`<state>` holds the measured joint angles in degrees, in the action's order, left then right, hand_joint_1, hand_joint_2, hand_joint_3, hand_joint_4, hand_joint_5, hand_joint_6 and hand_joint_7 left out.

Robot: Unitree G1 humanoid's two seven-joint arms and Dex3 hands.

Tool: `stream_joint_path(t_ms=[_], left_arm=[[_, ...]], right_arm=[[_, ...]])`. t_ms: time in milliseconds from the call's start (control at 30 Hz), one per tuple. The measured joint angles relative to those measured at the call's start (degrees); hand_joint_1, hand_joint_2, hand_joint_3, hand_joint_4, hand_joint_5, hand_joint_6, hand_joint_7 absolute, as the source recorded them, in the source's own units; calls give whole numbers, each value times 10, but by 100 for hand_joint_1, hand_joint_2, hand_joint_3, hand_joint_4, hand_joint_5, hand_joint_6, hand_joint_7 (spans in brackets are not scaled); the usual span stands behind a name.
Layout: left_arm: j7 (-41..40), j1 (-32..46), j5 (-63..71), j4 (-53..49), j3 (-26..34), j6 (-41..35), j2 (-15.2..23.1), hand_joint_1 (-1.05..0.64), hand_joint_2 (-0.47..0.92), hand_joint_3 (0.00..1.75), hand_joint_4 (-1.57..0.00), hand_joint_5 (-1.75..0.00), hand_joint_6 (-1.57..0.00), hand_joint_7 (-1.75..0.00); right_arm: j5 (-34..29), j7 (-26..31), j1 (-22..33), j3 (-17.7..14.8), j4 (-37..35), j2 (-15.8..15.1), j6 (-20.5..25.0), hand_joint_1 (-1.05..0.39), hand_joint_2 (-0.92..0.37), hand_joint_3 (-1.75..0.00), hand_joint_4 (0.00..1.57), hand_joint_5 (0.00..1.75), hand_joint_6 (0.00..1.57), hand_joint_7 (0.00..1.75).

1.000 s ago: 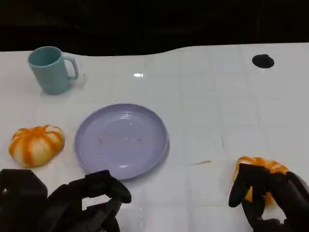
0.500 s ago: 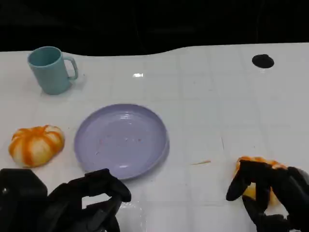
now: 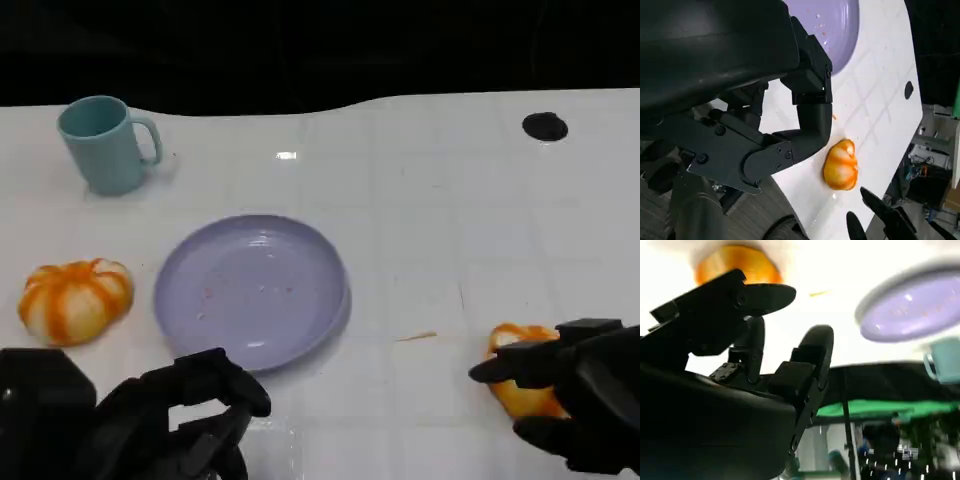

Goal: Grasp the bread from the table and place it into the plate.

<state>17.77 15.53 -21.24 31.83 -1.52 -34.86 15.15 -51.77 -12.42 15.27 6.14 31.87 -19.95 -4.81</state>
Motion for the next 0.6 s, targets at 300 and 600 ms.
stream_joint_path(t_ms=[300,600], left_arm=[[0,0,0,0,-1,-1,0,-32,79,78,-68,-175,-59,-147],[0,-4,0,0,-4,-6,-1,-33,79,78,-68,-175,-59,-146]], right_arm=[[-83,-115,-11,5,65,-6,60,-56,-81,-1,30,28,44,0],[-144,-134,-45,25,16,-6,80,-53,-82,0,27,26,40,0]])
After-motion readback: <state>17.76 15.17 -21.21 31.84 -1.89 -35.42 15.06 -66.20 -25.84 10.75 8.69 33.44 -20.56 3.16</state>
